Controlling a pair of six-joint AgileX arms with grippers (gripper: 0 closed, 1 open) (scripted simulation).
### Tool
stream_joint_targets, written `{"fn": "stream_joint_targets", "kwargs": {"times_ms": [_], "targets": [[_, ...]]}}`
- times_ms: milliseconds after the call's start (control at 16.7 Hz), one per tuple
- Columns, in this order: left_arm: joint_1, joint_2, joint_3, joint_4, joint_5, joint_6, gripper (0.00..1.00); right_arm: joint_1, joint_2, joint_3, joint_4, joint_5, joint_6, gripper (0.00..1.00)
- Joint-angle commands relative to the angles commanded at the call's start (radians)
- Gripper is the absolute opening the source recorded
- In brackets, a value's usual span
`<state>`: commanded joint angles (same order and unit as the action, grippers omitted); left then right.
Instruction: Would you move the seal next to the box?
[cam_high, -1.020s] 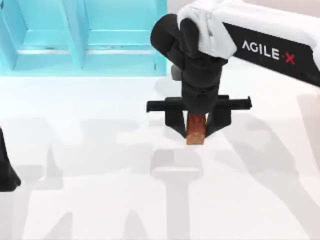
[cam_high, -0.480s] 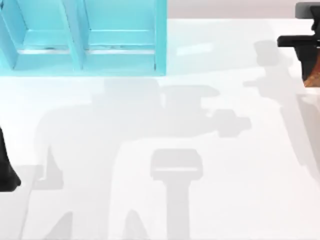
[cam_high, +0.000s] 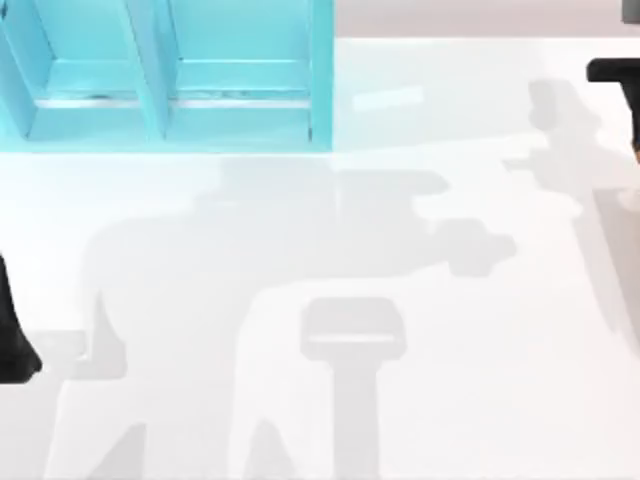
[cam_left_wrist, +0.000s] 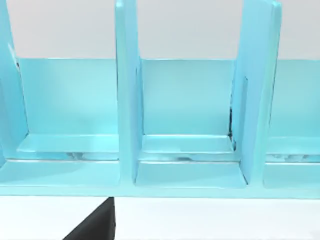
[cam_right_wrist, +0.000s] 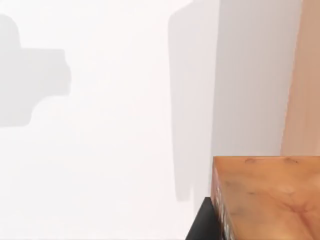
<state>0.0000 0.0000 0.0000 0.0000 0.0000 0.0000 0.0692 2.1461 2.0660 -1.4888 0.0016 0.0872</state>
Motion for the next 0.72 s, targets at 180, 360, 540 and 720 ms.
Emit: {"fn": "stream_joint_targets", "kwargs": {"times_ms": [180, 360, 540, 720], "targets": [[0.000, 0.000, 0.000, 0.000, 0.000, 0.000, 1.00, -0.012, -0.008, 0.023, 0.068, -0.034, -0.014, 0.00], [0.000, 0.000, 0.000, 0.000, 0.000, 0.000, 1.00, -0.012, -0.023, 0.011, 0.209, -0.078, -0.026, 0.00], [0.000, 0.000, 0.000, 0.000, 0.000, 0.000, 1.00, 0.000, -0.030, -0.069, 0.296, -0.086, -0.021, 0.00], [0.000, 0.000, 0.000, 0.000, 0.000, 0.000, 1.00, 0.008, -0.025, -0.189, 0.306, -0.048, -0.007, 0.00]]}}
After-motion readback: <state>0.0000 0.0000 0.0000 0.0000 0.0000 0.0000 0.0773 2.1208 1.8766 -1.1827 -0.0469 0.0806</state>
